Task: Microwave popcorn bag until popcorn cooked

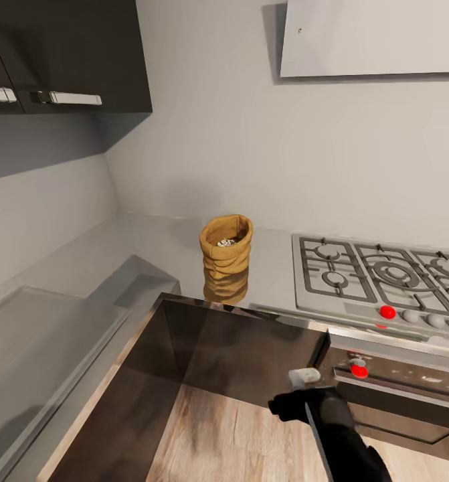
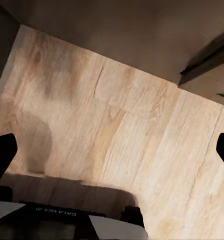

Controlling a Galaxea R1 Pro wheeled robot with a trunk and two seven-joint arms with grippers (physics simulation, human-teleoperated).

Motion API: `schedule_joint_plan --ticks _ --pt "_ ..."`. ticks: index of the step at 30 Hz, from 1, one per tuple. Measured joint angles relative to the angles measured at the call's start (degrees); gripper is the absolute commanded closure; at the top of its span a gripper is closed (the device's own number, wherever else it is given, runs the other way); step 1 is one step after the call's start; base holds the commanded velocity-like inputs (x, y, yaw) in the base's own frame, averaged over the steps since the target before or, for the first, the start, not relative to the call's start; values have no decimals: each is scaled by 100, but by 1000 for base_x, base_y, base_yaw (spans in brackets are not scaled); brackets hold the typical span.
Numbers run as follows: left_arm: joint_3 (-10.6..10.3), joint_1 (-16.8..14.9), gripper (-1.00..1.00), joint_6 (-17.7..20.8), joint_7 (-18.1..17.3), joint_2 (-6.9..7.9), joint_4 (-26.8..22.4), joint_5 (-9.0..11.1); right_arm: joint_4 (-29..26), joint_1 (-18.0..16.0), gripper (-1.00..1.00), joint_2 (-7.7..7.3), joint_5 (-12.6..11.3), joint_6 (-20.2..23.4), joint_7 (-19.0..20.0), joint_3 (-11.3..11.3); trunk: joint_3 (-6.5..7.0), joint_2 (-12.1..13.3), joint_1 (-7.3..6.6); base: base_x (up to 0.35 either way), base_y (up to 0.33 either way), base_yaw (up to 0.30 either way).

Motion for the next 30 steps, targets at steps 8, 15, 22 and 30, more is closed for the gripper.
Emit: schedule_joint_plan --ticks 8,15,22,30 --pt "1 0 -100 -2 -1 -12 -6 -1 -346 -1332 -100 224 53 4 -4 74 0 0 0 0 0 0" --pt "1 1 -100 -3 -1 -13 -7 -1 -354 -2324 -100 210 54 4 -4 71 0 0 0 0 0 0" --pt "1 1 -100 -3 -1 -13 -15 -1 -169 -3952 -100 214 21 3 -80 38 1 0 0 0 0 0" --pt "1 1 -100 -1 -1 -12 -15 11 2279 -5954 -100 257 9 4 -369 -125 0 0 0 0 0 0"
